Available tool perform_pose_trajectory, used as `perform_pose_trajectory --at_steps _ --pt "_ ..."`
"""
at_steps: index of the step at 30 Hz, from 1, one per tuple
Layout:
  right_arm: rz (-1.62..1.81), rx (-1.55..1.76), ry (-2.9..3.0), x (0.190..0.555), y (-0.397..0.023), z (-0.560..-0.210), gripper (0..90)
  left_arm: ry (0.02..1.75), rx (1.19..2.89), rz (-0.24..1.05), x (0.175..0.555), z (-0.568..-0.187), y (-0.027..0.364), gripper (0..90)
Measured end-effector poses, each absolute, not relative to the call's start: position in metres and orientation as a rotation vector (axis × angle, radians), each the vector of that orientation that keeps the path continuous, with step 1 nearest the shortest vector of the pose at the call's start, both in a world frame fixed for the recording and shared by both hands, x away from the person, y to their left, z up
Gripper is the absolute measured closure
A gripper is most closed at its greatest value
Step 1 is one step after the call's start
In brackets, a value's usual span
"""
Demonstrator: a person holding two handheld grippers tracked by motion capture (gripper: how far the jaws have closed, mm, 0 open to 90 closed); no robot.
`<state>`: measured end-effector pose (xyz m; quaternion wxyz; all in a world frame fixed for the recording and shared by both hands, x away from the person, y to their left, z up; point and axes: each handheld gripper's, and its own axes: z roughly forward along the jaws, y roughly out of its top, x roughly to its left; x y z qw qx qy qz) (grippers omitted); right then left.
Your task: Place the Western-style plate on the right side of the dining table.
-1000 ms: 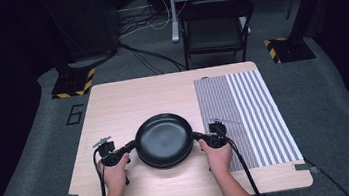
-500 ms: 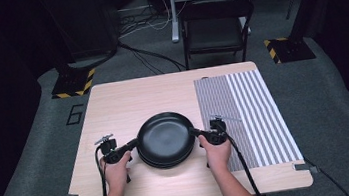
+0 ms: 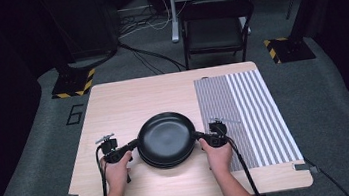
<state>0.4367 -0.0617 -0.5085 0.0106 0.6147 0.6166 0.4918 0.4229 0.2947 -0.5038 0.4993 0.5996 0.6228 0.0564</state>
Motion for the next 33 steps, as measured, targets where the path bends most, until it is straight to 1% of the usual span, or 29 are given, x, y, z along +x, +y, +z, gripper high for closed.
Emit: perform_pose_trajectory --at_steps 3,11,15,17,20,27,33 --pt "1.544 1.939 1.914 0.437 -0.063 -0.508 78.0 1.509 1.460 0.117 0.425 -0.503 0.294 83.1" --pt "1.605 2.037 1.852 0.438 -0.068 -0.509 79.0 1.522 1.468 0.125 0.429 -0.503 0.288 82.6" --pt "1.613 2.038 1.827 0.438 -0.069 -0.508 79.4 1.538 1.454 0.064 0.433 -0.508 0.283 80.7" --pt "1.619 2.042 1.812 0.438 -0.071 -0.506 79.6 1.537 1.468 0.101 0.433 -0.507 0.279 79.5" --pt "1.620 2.030 1.812 0.439 -0.071 -0.507 79.7 1.549 1.467 0.103 0.433 -0.506 0.278 79.3" --pt "1.623 2.033 1.799 0.444 -0.070 -0.509 80.4 1.565 1.467 0.151 0.433 -0.506 0.273 78.9" --pt "1.582 1.949 1.813 0.430 -0.071 -0.502 72.2 1.556 1.441 0.141 0.432 -0.508 0.275 79.3"
